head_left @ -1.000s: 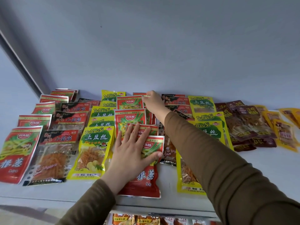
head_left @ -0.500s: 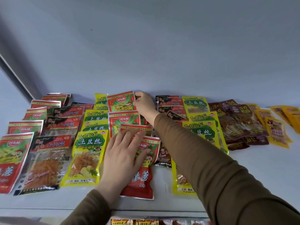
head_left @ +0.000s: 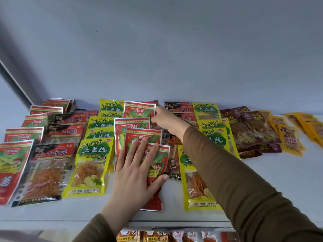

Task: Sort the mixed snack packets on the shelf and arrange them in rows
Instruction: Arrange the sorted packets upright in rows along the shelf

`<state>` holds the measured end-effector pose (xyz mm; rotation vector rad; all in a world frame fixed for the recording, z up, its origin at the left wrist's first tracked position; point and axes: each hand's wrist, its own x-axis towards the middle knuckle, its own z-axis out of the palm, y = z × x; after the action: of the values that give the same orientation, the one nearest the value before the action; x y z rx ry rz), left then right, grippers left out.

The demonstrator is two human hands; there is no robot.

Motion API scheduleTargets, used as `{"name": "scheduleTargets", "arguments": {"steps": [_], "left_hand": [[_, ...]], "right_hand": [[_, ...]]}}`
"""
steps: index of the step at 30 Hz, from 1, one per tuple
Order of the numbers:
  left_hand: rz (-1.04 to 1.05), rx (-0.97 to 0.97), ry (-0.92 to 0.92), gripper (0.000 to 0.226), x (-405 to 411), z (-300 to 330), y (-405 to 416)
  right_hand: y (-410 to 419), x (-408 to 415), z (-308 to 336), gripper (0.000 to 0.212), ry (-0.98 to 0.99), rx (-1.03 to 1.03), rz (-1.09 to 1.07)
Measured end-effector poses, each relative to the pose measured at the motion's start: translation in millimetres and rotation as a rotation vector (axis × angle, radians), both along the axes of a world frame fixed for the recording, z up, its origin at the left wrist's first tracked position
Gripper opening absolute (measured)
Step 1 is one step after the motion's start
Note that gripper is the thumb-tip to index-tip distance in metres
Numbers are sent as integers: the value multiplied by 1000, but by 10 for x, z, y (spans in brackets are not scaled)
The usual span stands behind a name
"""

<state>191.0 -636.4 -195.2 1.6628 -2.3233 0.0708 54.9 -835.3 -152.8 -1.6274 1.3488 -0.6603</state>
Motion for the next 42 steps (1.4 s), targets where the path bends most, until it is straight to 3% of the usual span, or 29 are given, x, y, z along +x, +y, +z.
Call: {"name": "scheduleTargets", "arguments": {"steps": [3, 6, 9, 12, 16, 19, 23, 27, 29, 34, 37, 42], "left_hand": [[44, 19, -14, 87, -15, -8, 2], [103, 60, -33, 93, -24, -26, 0], [130, 84, -16, 97, -16, -39, -5], [122, 109, -8, 98, -8, -51, 4], [113, 127, -3, 100, 9, -58, -3], [111, 135, 0, 99, 6, -66, -19], [107, 148, 7, 97, 20, -70, -56], [109, 151, 14, 98, 18, -69, -66], [111, 151, 7, 97, 17, -72, -65], [104, 154, 11, 97, 20, -68, -74], [98, 156, 9, 97, 32, -79, -96], [96, 151, 21, 100, 72, -96, -208]], "right_hand": [[92, -45, 98, 29, 146, -24, 102], [144, -26, 177, 27, 465, -16, 180], [139, -35, 238, 28, 598, -69, 116], [60, -89, 269, 29, 424, -155, -85], [-48, -92, 200, 27, 283, -37, -188], [-100, -15, 124, 29, 248, 36, -176], [-198, 95, -10, 11, 71, 88, -210], [-314, 157, -87, 14, -58, 126, -268], [-355, 196, -125, 4, -88, 161, -271], [-367, 273, -142, 14, -136, 245, -279], [-400, 303, -176, 18, -151, 225, -305], [-416, 305, -216, 11, -402, -1, -339]]}}
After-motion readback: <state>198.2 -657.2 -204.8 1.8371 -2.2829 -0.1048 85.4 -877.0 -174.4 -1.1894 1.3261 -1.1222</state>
